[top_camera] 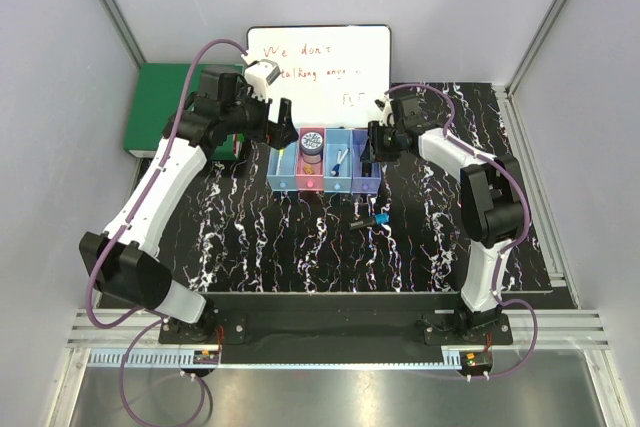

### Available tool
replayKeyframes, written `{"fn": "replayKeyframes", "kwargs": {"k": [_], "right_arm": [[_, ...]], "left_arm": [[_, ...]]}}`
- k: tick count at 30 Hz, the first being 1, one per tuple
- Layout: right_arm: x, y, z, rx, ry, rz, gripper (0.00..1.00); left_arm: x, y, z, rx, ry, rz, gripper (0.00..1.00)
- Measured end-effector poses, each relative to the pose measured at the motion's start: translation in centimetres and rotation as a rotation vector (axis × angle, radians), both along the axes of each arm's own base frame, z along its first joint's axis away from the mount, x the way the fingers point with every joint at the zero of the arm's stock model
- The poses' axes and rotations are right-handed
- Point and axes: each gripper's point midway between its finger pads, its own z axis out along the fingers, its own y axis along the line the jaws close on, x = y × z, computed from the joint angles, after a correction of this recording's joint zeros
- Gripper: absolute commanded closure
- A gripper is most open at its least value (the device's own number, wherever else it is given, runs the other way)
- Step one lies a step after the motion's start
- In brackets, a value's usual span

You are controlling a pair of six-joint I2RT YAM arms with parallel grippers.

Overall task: Sort the stationery into containers
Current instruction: Pick up the pen from the center of the board.

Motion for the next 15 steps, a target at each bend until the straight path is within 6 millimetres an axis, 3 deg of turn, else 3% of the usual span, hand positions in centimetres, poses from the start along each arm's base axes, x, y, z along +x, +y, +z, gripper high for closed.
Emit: {"fn": "replayKeyframes", "kwargs": {"k": [4,8,15], "right_arm": [[0.4,0.2,0.6,0.001,-0.019,0.007,0.50],[0.8,0.3,2.5,-0.001,-0.071,0.035,0.43],[-1.5,0.0,10.2,-0.035,-0.236,0.232,0.43]], "left_arm": [[0.0,0.0,0.0,0.007,-0.007,-0.008,0.01],[-0.5,0.3,-0.8,0.032,-0.012,-0.025,0.01],[-1.9,1.1,-3.2,0.113,-0.026,-0.091,0.01]]}}
